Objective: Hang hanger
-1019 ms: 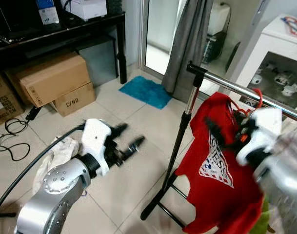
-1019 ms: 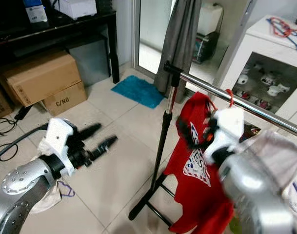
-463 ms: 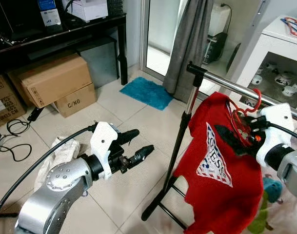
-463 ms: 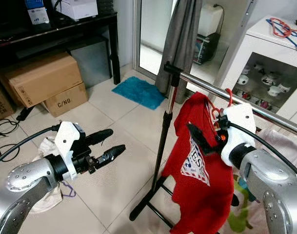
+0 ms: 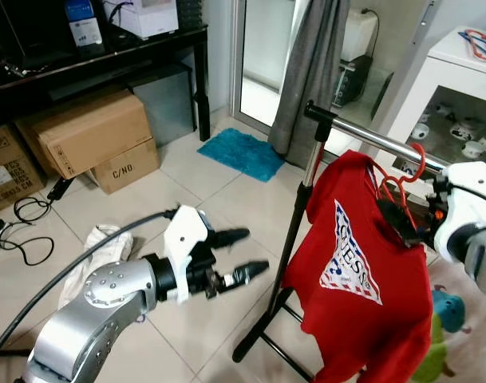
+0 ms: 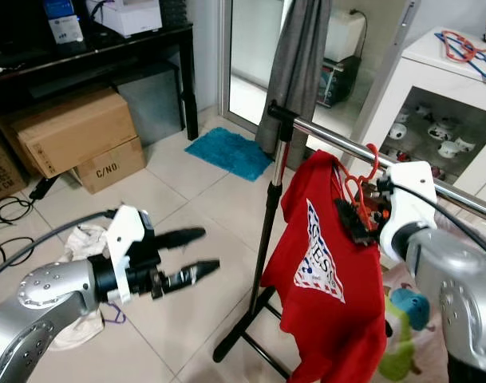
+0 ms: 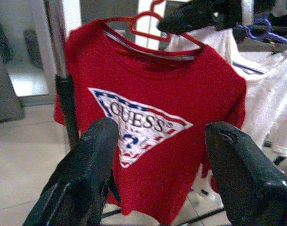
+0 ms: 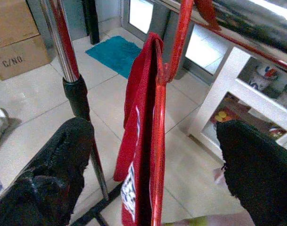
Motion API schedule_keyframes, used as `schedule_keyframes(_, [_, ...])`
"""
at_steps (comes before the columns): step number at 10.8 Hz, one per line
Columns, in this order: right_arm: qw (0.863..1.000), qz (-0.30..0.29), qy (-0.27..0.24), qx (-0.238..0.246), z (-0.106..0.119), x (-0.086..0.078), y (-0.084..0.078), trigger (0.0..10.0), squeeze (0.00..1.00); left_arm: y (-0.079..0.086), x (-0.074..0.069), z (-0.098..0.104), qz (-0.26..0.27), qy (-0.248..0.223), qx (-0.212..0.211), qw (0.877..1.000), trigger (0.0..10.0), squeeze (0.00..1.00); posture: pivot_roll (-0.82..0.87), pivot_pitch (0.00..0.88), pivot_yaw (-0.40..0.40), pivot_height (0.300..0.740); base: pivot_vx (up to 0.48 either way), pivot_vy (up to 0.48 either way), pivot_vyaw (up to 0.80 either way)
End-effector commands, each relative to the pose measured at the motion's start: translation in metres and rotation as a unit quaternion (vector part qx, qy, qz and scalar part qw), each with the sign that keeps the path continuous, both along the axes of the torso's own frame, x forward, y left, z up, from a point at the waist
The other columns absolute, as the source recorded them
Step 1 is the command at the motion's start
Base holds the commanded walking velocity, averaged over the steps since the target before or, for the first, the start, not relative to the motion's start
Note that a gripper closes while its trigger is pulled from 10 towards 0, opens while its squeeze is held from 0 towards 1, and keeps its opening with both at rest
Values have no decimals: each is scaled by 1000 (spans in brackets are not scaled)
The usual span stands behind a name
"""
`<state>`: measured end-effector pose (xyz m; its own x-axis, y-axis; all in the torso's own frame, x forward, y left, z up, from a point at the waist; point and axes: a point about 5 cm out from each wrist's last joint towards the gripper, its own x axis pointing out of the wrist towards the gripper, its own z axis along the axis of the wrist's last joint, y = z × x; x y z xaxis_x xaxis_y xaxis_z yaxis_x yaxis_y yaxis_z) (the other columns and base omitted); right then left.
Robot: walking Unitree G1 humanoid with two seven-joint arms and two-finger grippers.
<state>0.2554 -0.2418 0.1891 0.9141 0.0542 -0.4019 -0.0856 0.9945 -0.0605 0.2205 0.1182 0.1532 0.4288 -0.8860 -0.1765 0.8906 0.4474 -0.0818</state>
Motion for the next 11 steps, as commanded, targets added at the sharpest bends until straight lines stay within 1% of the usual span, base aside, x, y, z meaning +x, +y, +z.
schedule_keyframes(1, [1000, -5, 0, 12, 1, 6, 0, 3333, 0, 0, 2, 2, -17, -1, 6, 1000, 10000, 0, 76, 0, -16, 740, 0, 0, 0])
schedule_keyframes(2, [1000, -4, 2, 15, 1, 12, -1, 0, 0, -1, 2, 2, -26, 0, 8, 1000, 10000, 0, 77, 0, -17, 740, 0, 0, 0])
schedule_keyframes(4, [1000, -10, 19, 18, -1, 19, -10, 0, 0, -2, 1, 2, -41, 2, 9, 999, 10000, 0, 75, 0, -22, 740, 0, 0, 0])
schedule_keyframes(6, [999, -6, 39, 21, -4, 24, -14, 0, 0, -2, 0, 2, -48, 4, 11, 999, 10000, 0, 71, 0, -29, 740, 0, 0, 0])
schedule_keyframes(8, [998, -6, 55, 22, -7, 30, -18, 0, 0, -3, -3, 1, -55, 8, 10, 998, 10000, 0, 70, 0, -31, 740, 0, 0, 0])
schedule_keyframes(11, [998, 5, 65, 23, -9, 34, -17, 0, 0, -3, -3, 2, -63, 8, 13, 998, 10000, 0, 74, 0, -30, 740, 0, 0, 0])
